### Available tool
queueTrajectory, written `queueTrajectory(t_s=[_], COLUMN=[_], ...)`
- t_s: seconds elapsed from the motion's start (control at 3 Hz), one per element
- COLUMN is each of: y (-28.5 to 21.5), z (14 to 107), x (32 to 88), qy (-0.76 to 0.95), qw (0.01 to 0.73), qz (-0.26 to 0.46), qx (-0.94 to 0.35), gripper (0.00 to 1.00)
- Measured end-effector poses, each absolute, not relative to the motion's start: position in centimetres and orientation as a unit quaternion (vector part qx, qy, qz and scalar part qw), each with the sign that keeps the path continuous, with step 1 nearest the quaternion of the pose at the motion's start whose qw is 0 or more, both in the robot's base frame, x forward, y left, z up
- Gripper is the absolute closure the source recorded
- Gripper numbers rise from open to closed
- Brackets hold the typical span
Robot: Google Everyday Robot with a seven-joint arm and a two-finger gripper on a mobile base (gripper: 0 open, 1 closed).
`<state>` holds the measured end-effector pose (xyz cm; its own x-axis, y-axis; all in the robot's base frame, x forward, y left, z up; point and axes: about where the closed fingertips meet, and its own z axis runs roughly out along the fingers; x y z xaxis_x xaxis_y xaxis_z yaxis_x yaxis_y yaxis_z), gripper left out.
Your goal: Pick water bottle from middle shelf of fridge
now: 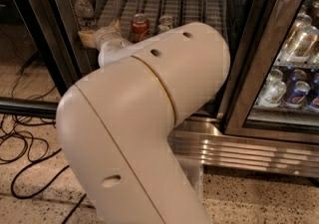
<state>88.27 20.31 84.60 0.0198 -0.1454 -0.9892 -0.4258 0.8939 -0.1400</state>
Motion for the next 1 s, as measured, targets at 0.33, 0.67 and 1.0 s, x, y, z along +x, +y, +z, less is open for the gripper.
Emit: queueTrajectory(t_s=[0.33,0.67,1.0], y=[20.7,21.4,22.7], z=[85.0,85.7,86.4], x=[89.5,90.6,91.3], qy=[0.689,0.682,0.674], qw=[0.686,0.691,0.695], qz=[0.108,0.116,0.130], qx=[-0.206,-0.207,-0.213], gripper=[0.15,0.15,0.15])
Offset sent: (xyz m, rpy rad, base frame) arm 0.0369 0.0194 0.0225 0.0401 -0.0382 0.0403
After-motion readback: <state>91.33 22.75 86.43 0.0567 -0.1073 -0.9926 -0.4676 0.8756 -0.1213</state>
